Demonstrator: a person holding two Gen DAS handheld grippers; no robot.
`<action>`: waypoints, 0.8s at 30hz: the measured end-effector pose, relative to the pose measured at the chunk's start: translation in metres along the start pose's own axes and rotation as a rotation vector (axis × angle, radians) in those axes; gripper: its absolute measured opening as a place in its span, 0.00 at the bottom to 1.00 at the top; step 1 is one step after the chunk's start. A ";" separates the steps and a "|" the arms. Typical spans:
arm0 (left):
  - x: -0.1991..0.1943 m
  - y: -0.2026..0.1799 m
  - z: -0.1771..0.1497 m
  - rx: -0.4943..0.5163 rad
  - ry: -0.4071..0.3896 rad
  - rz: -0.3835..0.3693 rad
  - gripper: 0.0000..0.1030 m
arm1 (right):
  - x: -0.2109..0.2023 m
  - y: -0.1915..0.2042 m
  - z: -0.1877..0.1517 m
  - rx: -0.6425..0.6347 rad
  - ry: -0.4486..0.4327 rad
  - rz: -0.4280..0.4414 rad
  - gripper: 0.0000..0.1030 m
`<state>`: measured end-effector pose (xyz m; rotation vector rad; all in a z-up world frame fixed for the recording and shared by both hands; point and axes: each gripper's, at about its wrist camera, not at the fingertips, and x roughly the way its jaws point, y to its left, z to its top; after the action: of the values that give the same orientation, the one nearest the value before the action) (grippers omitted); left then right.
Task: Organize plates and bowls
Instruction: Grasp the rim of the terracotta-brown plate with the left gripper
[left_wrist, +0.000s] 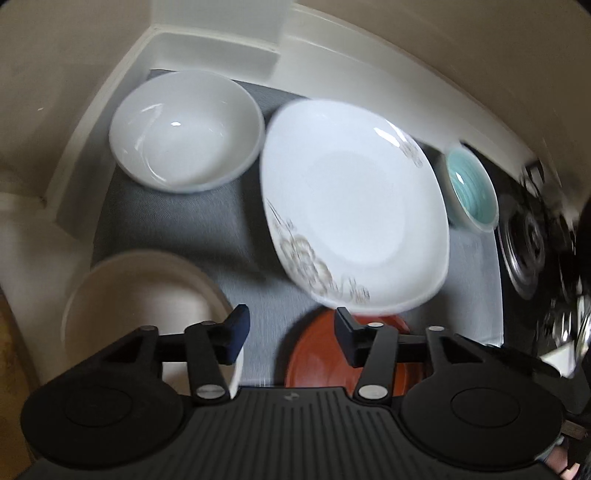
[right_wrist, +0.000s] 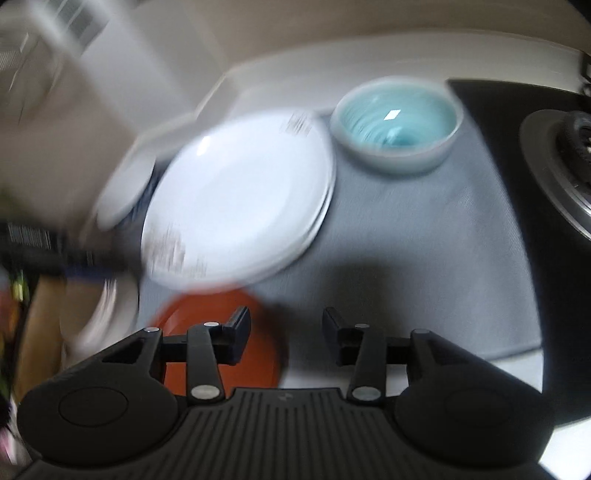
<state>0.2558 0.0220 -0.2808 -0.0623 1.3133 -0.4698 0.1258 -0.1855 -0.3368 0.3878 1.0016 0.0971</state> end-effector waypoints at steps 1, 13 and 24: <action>-0.001 -0.001 -0.005 0.029 0.009 -0.002 0.53 | 0.005 0.003 -0.006 -0.018 0.025 -0.007 0.47; 0.037 -0.038 -0.043 0.180 0.171 -0.002 0.51 | -0.018 -0.020 -0.015 -0.014 0.044 -0.074 0.06; 0.072 -0.049 -0.048 0.176 0.215 0.013 0.07 | -0.011 -0.005 -0.030 -0.049 0.046 -0.098 0.13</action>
<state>0.2091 -0.0385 -0.3443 0.1466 1.4763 -0.5916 0.0941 -0.1843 -0.3444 0.2924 1.0598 0.0423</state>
